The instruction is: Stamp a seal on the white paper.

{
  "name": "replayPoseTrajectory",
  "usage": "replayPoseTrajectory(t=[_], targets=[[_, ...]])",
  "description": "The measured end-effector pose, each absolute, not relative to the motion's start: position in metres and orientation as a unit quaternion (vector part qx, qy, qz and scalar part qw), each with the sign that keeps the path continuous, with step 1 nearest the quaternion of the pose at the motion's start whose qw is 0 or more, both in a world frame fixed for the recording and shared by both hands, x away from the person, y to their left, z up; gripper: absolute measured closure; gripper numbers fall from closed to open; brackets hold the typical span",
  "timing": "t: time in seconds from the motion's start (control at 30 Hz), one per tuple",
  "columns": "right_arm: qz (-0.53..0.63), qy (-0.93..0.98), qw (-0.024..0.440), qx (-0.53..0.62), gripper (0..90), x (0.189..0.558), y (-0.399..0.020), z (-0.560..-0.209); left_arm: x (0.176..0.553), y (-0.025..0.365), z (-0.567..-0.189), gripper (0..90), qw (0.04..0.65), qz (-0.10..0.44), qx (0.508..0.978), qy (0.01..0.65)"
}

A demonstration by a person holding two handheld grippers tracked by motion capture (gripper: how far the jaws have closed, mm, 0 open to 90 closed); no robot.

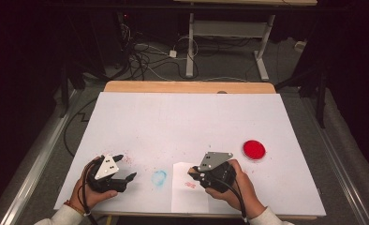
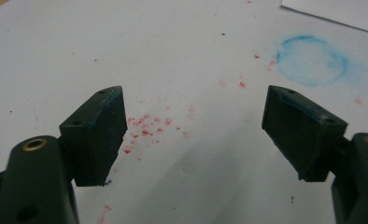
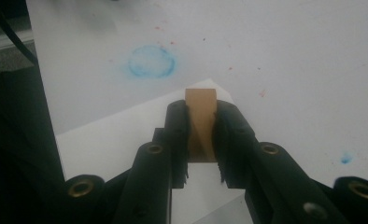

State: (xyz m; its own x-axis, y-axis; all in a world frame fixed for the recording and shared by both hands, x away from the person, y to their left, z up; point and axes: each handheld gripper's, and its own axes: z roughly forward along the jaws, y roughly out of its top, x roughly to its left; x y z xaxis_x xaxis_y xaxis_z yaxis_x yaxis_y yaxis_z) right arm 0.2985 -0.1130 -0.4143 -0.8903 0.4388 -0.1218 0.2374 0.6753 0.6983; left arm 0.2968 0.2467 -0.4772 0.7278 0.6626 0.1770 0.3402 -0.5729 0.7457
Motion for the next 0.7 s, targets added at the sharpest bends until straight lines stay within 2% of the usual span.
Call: replayPoseTrajectory(t=[0.7], targets=[[0.374, 0.881, 0.195, 0.213, 76.1, 0.3, -0.145, -0.388, 0.294, 0.245, -0.476, 21.5, 0.353, 0.236, 0.861, 0.28]])
